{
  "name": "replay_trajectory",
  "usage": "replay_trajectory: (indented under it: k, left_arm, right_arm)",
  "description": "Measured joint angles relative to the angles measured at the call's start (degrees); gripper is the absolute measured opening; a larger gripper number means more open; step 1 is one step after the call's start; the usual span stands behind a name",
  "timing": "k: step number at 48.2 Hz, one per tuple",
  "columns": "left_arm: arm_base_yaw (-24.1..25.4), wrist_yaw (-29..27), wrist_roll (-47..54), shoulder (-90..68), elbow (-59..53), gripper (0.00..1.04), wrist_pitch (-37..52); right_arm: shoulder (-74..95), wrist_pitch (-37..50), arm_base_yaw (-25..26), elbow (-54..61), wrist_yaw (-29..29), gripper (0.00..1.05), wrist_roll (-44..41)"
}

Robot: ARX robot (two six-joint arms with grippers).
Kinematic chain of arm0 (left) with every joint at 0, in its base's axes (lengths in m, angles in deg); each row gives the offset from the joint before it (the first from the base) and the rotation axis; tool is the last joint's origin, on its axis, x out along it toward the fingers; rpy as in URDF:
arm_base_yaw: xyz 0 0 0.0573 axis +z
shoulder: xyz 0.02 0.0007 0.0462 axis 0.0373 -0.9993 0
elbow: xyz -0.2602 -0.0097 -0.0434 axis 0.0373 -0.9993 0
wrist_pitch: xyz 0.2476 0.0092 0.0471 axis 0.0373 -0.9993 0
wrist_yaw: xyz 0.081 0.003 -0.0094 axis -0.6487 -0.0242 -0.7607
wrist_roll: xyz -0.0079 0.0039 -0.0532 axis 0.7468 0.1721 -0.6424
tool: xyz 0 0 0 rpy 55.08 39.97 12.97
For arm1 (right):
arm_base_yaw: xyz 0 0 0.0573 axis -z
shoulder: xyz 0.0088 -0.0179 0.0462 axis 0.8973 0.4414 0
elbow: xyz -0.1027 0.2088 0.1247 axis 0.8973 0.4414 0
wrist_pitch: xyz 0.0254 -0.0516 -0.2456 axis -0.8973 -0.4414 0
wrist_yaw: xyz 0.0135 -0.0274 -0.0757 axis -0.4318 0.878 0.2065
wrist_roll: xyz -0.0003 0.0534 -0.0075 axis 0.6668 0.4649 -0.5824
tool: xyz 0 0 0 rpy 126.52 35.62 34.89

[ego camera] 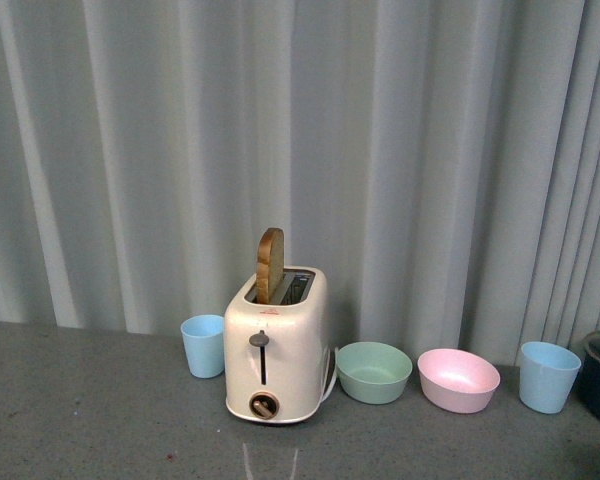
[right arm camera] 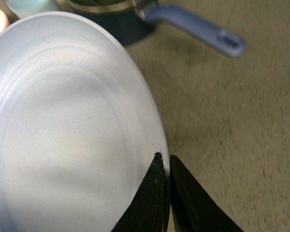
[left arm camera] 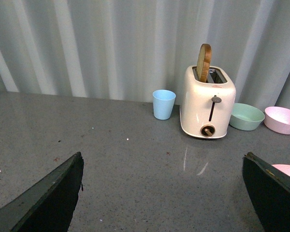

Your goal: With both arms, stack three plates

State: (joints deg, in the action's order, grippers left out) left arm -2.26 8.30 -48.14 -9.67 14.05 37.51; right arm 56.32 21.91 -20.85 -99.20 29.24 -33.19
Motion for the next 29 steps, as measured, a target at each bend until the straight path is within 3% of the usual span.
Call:
replay_trajectory:
  k: [5,11,17,22,29]
  left_arm:
    - [0.00,0.00,0.00,0.00,0.00,0.98,0.00]
    - [0.00,0.00,0.00,0.00,0.00,0.98,0.00]
    - [0.00,0.00,0.00,0.00,0.00,0.98,0.00]
    - [0.00,0.00,0.00,0.00,0.00,0.98,0.00]
    - [0.00,0.00,0.00,0.00,0.00,0.98,0.00]
  right_arm:
    - [-4.46,-0.02,-3.74,-0.28,-0.07,0.03,2.75]
    - [-7.15,1.49,-11.63,0.15,1.07,0.03,7.23]
    - [-5.90,5.14,-21.46,1.77,4.28,0.03,12.26]
    - [-1.33,10.32,-33.05,4.07,7.85,0.03,17.53]
    - [3.72,15.06,-42.51,5.86,9.55,0.03,22.01]
